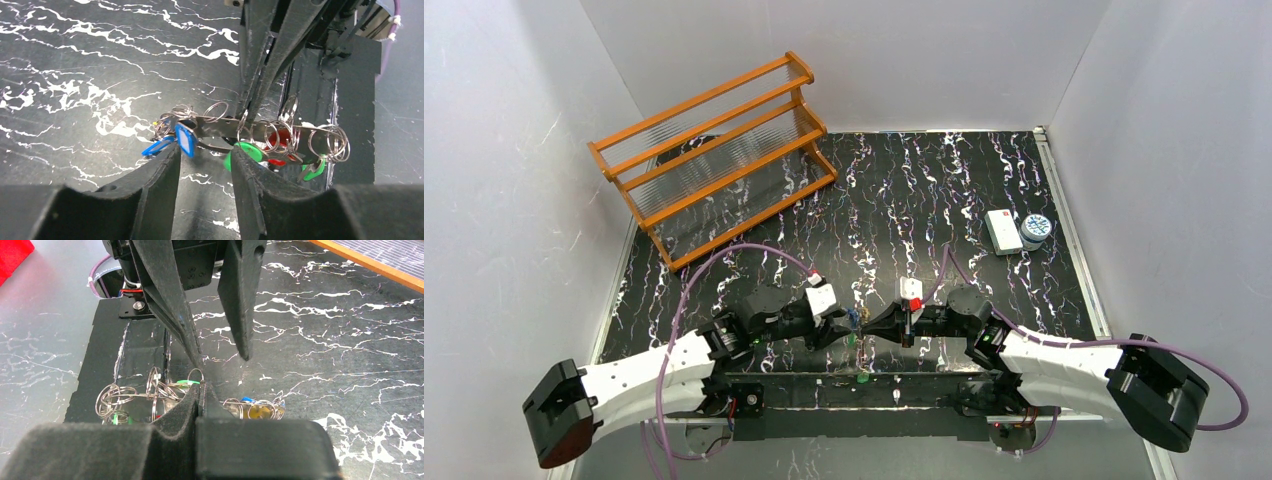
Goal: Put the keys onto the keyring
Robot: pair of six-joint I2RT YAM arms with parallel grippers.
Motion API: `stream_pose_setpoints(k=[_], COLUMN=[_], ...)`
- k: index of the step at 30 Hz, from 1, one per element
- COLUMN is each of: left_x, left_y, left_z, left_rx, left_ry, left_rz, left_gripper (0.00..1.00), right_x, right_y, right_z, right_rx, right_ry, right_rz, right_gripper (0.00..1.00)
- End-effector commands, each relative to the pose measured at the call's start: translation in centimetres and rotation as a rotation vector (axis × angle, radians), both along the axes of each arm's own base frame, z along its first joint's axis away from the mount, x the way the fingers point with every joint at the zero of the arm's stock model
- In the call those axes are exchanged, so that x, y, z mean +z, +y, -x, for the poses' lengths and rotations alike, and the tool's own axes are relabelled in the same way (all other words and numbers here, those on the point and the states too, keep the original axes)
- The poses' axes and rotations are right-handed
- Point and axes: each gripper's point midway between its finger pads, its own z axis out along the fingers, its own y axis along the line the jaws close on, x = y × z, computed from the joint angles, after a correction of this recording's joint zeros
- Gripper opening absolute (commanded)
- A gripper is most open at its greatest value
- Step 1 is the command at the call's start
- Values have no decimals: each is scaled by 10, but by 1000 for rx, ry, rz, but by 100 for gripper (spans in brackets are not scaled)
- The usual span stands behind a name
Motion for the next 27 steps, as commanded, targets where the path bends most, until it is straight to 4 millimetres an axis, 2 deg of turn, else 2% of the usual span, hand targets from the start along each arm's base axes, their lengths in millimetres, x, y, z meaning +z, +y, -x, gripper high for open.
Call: stream_pose_setpoints(k=[1,4,11,16,18,20,23,27], left_x=[18,26,29,29,27,24,15,1], left_y=[3,-5,-15,-16,-18,-19,-19,-17], left_z=[-8,1,10,9,10,13,12,14], left_rx=[67,12,-62,-60,-64,-76,-75,-78], left_ry=[-8,8,29,22,45,59,74,93], left_rz=[28,75,93,101,106,101,76,32], left_gripper=[43,47,45,44,40,31,20,9], right_x=[25,26,26,27,27,27,28,31], right_y=[3,3,4,4,4,4,4,3], right_z=[0,0,0,0,0,0,0,1], right_rx=[10,12,13,16,15,15,15,17], right_ry=[-60,-60,-58,-58,-59,-59,-61,-65], right_rz=[-85,-85,-82,-83,-84,-84,-87,-93], right_gripper=[1,1,1,1,1,1,1,1])
